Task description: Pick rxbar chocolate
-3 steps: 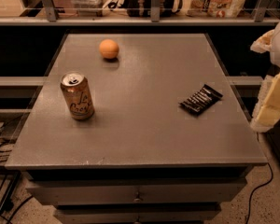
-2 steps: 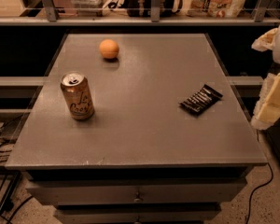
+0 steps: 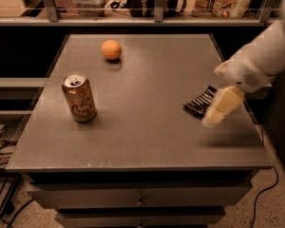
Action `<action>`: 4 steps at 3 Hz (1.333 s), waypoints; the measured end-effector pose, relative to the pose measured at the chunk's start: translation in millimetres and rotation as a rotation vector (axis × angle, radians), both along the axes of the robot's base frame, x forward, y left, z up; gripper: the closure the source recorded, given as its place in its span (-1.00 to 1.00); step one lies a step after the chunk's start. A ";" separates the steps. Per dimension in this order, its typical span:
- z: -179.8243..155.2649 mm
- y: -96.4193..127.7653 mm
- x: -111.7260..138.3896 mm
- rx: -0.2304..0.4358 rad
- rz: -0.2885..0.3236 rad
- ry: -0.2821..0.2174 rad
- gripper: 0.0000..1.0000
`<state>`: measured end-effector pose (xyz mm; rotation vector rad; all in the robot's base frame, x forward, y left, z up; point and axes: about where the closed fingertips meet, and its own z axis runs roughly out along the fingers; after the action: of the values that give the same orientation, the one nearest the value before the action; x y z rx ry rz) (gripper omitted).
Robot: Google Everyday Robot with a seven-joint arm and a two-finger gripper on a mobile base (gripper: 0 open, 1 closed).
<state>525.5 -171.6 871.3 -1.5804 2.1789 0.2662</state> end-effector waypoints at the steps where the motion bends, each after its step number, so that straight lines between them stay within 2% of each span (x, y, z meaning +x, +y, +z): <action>1: -40.8 39.3 30.5 0.100 -0.019 0.038 -1.00; 2: -14.2 21.8 27.2 0.156 -0.096 -0.031 -1.00; 3: 40.4 -13.5 20.0 0.175 -0.182 -0.153 -1.00; 4: 40.5 -13.4 20.0 0.175 -0.182 -0.153 -1.00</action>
Offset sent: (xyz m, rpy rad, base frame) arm 0.0226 -0.0081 0.0250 0.2206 -0.1281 -0.2058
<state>545.4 -185.0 911.7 -1.2576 2.1022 0.2629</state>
